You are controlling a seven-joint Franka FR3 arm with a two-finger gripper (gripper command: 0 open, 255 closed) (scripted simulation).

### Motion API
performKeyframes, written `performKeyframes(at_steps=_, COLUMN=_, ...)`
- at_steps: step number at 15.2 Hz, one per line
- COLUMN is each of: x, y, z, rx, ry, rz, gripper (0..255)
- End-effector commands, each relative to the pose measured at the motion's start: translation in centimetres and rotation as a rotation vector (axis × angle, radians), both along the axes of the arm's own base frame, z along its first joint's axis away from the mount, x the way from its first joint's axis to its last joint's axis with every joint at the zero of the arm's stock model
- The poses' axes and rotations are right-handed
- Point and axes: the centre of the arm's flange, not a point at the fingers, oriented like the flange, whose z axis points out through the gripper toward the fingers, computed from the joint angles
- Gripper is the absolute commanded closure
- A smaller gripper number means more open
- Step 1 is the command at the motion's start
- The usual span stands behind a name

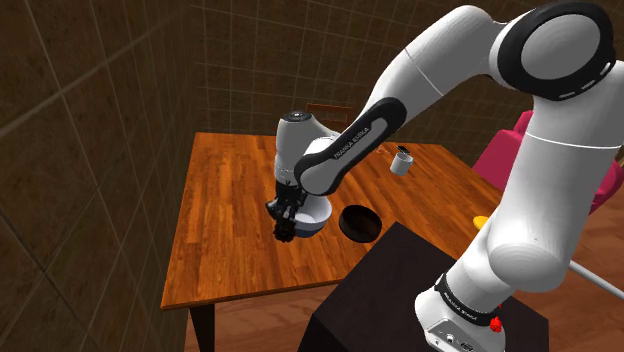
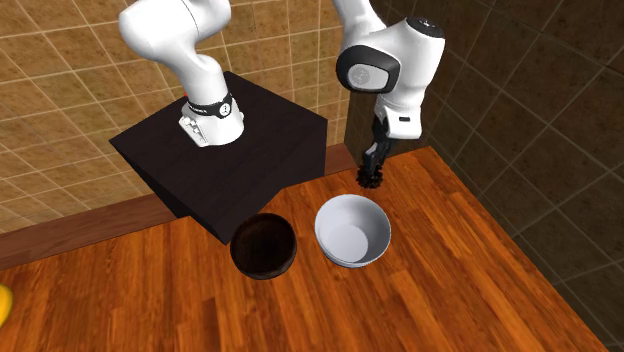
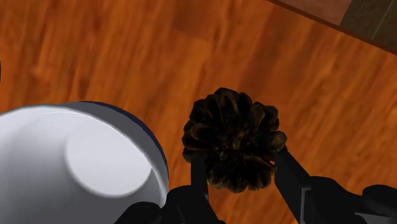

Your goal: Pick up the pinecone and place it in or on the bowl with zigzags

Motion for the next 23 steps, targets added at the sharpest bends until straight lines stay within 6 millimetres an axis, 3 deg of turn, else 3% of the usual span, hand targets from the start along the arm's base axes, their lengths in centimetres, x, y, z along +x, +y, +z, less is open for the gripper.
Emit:
performKeyframes(at_steps=1, x=0.0, y=0.1, z=1.0, rx=0.0, ry=0.0, rz=0.0, gripper=255)
performKeyframes(at_steps=8, x=0.0, y=0.1, z=4.4, rx=0.0, ry=0.0, rz=0.0, gripper=255)
performKeyframes(at_steps=23, x=-8.4, y=-17.8, z=5.7, rx=0.0, ry=0.0, rz=0.0, gripper=255)
